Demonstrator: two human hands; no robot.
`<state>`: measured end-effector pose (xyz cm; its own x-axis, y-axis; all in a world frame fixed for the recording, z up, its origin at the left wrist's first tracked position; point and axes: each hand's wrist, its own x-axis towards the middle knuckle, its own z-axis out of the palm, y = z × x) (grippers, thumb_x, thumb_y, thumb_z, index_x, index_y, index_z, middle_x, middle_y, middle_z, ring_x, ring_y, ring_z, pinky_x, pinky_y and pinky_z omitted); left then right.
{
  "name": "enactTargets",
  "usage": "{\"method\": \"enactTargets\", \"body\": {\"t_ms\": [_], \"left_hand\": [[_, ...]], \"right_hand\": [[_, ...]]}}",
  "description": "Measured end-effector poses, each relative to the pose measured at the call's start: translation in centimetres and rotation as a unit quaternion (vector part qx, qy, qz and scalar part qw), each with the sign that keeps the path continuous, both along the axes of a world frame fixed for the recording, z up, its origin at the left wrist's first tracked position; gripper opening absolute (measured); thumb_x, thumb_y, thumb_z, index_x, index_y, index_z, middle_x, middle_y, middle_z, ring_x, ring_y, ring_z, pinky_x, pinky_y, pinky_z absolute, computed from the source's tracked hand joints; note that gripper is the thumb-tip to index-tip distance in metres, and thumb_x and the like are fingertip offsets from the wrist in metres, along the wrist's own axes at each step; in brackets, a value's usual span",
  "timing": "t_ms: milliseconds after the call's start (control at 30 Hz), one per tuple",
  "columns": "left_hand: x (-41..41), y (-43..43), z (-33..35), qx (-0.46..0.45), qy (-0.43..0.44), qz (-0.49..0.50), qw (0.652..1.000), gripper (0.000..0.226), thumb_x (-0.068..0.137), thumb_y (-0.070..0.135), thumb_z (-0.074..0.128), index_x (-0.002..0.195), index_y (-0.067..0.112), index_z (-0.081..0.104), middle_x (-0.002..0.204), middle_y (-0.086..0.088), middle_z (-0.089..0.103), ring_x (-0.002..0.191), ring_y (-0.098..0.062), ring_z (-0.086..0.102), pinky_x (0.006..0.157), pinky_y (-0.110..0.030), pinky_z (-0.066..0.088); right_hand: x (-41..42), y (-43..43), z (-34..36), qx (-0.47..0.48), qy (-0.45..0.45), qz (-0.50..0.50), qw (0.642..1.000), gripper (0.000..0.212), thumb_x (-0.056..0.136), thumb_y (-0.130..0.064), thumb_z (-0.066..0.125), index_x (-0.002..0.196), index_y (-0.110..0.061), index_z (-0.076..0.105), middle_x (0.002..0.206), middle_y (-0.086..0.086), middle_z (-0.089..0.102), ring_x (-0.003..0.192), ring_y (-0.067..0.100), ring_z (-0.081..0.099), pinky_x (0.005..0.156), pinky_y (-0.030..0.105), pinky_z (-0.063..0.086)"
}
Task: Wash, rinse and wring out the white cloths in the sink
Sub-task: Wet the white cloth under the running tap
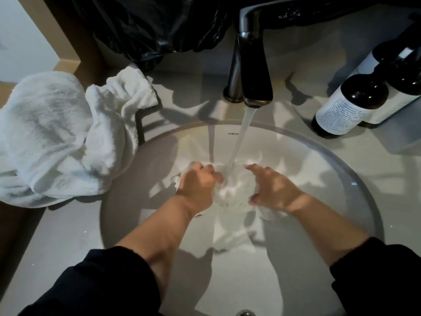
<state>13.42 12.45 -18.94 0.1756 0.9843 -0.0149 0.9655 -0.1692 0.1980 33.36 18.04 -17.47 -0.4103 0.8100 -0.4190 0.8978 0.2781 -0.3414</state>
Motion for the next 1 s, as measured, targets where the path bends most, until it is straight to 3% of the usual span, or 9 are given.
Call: {"method": "enactTargets", "body": {"t_ms": [100,167,267,333,433,567,733,833,1000], "left_hand": [[-1.3,0.5,1.2,-0.020,-0.170,0.019,0.985,0.046,0.065,-0.001,0.052,0.102,0.018,0.073,0.105,-0.002,0.065,0.103,-0.031,0.055,0.090,-0.037,0.049],[-2.2,0.6,2.4,-0.056,-0.179,-0.008,0.982,0.046,0.067,-0.003,0.055,0.101,0.022,0.074,0.121,-0.001,0.059,0.121,-0.031,0.044,0.103,-0.044,0.041],[-2.9,0.4,3.5,-0.151,-0.117,0.008,0.982,0.036,0.080,0.015,0.062,0.112,0.031,0.069,0.140,0.006,0.045,0.137,-0.020,0.025,0.116,-0.033,0.019],[-2.3,0.3,3.1,-0.119,-0.060,0.028,0.991,0.041,0.088,0.030,0.057,0.129,0.028,0.058,0.140,0.002,0.045,0.132,-0.020,0.034,0.112,-0.030,0.025],[-0.7,-0.2,1.4,-0.146,0.023,0.040,0.988,0.060,0.094,0.048,0.045,0.148,0.025,0.031,0.146,-0.003,0.035,0.133,-0.027,0.032,0.108,-0.038,0.032],[0.6,-1.0,-1.9,-0.160,0.161,0.006,0.974,0.077,0.089,0.067,0.038,0.149,0.028,0.011,0.145,-0.009,0.021,0.130,-0.034,0.026,0.104,-0.048,0.032],[1.3,-0.4,-3.2,-0.141,0.221,0.016,0.965,0.074,0.088,0.068,0.038,0.147,0.029,0.015,0.140,-0.010,0.027,0.122,-0.033,0.033,0.098,-0.047,0.038],[0.7,-0.2,-2.8,-0.159,0.045,0.099,0.981,0.059,0.084,0.061,0.055,0.135,0.034,0.041,0.126,-0.002,0.047,0.117,-0.024,0.047,0.095,-0.034,0.042],[-0.9,0.8,-1.0,-0.140,-0.301,0.190,0.924,0.038,0.078,0.049,0.066,0.105,0.022,0.070,0.103,-0.001,0.069,0.101,-0.021,0.064,0.089,-0.027,0.048]], "right_hand": [[0.3,0.6,2.2,0.024,0.073,-0.012,0.997,0.079,0.070,-0.018,0.081,0.138,-0.027,0.043,0.131,0.005,0.039,0.124,0.020,0.042,0.099,0.020,0.032],[1.1,0.6,3.6,-0.050,0.083,-0.009,0.995,0.080,0.070,-0.019,0.083,0.138,-0.034,0.042,0.134,-0.002,0.028,0.127,0.012,0.030,0.106,0.022,0.029],[2.0,0.4,4.6,-0.128,0.014,0.043,0.991,0.052,0.075,-0.040,0.078,0.122,-0.039,0.055,0.139,-0.003,0.027,0.135,0.015,0.022,0.114,0.031,0.025],[1.5,0.1,3.2,-0.015,0.025,0.003,1.000,0.034,0.086,-0.047,0.063,0.112,-0.026,0.064,0.140,0.006,0.035,0.134,0.026,0.028,0.112,0.032,0.026],[-0.9,-1.6,0.6,0.078,0.033,-0.002,0.996,0.069,0.091,-0.064,0.032,0.139,-0.015,0.041,0.142,0.014,0.033,0.129,0.037,0.035,0.107,0.045,0.035],[-2.6,-3.9,-2.2,0.068,-0.233,0.091,0.966,0.073,0.095,-0.063,0.015,0.151,-0.024,-0.012,0.160,0.009,-0.001,0.144,0.035,0.007,0.107,0.058,0.025],[-3.1,-3.4,-3.5,0.157,-0.262,0.112,0.946,0.068,0.095,-0.060,0.016,0.149,-0.022,0.001,0.150,0.009,0.019,0.133,0.030,0.024,0.091,0.048,0.038],[-3.0,-2.7,-3.6,0.182,-0.218,0.116,0.952,0.057,0.096,-0.057,0.025,0.143,-0.025,0.027,0.138,0.007,0.038,0.126,0.028,0.037,0.090,0.043,0.039],[-1.4,1.4,-2.6,0.057,0.001,0.045,0.997,0.042,0.097,-0.048,0.035,0.115,-0.016,0.055,0.102,0.001,0.060,0.096,0.020,0.060,0.086,0.031,0.046]]}}
